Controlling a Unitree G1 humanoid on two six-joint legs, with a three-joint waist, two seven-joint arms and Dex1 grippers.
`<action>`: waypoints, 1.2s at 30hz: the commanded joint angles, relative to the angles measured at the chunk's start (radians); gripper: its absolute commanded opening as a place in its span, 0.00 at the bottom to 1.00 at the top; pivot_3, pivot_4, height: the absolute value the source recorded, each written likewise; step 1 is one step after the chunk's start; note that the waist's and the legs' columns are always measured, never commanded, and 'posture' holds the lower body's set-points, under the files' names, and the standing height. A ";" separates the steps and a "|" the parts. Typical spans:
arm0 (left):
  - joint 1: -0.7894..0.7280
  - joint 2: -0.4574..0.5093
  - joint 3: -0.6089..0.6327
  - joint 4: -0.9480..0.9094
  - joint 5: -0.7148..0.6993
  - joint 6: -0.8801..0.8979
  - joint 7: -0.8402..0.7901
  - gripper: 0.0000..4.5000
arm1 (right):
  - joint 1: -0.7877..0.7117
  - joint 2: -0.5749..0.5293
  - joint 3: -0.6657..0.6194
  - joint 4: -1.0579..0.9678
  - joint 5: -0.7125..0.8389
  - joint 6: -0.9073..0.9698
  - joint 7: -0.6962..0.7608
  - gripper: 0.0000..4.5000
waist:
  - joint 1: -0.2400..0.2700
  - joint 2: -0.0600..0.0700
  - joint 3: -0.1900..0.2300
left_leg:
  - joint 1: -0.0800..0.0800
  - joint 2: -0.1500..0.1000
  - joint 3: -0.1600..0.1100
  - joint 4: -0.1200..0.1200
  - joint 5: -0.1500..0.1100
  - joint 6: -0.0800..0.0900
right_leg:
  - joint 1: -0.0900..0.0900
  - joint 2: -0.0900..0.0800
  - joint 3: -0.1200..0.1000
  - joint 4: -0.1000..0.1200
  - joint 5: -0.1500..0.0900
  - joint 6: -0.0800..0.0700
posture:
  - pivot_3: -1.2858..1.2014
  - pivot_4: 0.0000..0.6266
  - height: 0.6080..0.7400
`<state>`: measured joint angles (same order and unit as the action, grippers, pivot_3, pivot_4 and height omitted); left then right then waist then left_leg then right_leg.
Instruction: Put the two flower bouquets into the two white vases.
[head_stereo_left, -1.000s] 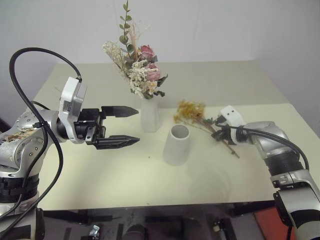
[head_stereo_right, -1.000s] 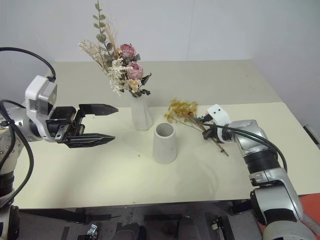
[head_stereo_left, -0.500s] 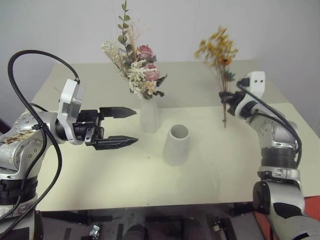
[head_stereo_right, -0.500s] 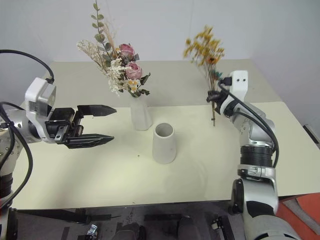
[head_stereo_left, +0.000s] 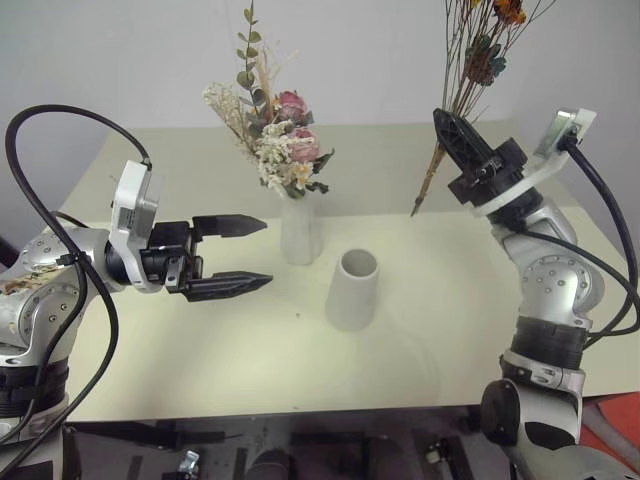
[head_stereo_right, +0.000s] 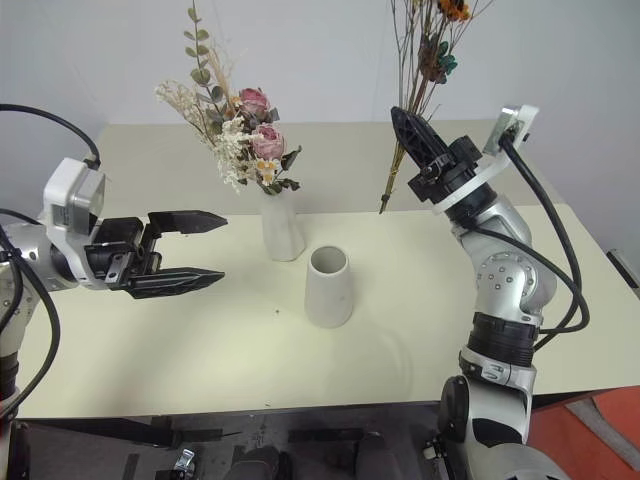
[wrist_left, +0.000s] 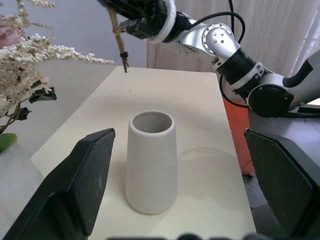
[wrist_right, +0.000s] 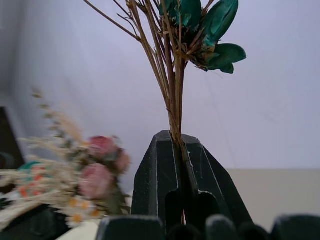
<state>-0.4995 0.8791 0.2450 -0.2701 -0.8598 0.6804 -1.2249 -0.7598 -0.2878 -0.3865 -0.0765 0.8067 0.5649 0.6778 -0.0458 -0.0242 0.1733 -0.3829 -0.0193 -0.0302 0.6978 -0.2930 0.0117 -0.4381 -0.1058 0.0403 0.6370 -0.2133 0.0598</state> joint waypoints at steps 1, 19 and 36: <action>-0.011 0.020 0.031 -0.018 -0.009 -0.016 0.003 1.00 | 0.013 0.004 0.033 -0.074 0.047 -0.013 0.021 0.01 | -0.001 0.000 0.000 | 0.000 0.000 0.000 0.000 0.000 0.000 | 0.000 0.000 0.000 0.000 0.000 0.000 | 0.52 0.24 1.00; -0.028 0.016 0.013 -0.007 -0.001 -0.023 0.004 1.00 | 0.163 0.074 0.254 -0.133 -0.065 -0.148 0.050 0.01 | 0.000 0.000 0.000 | 0.002 0.000 0.001 0.000 0.000 0.000 | 0.000 0.000 0.000 0.002 0.000 0.000 | 0.52 0.24 1.00; -0.034 0.016 0.004 0.003 0.005 -0.021 0.003 1.00 | 0.245 0.076 0.326 -0.072 -0.172 -0.277 0.107 0.01 | 0.000 0.000 0.000 | 0.002 0.000 0.001 0.000 0.000 0.000 | 0.000 0.000 0.000 0.002 0.000 0.000 | 0.52 0.24 1.00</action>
<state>-0.5113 0.8828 0.2392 -0.2596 -0.8574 0.6783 -1.2197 -0.5165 -0.2092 -0.0576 -0.1262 0.6368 0.3206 0.7671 -0.0462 -0.0242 0.1733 -0.3805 -0.0194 -0.0295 0.6974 -0.2928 0.0115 -0.4381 -0.1056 0.0407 0.6389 -0.2135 0.0597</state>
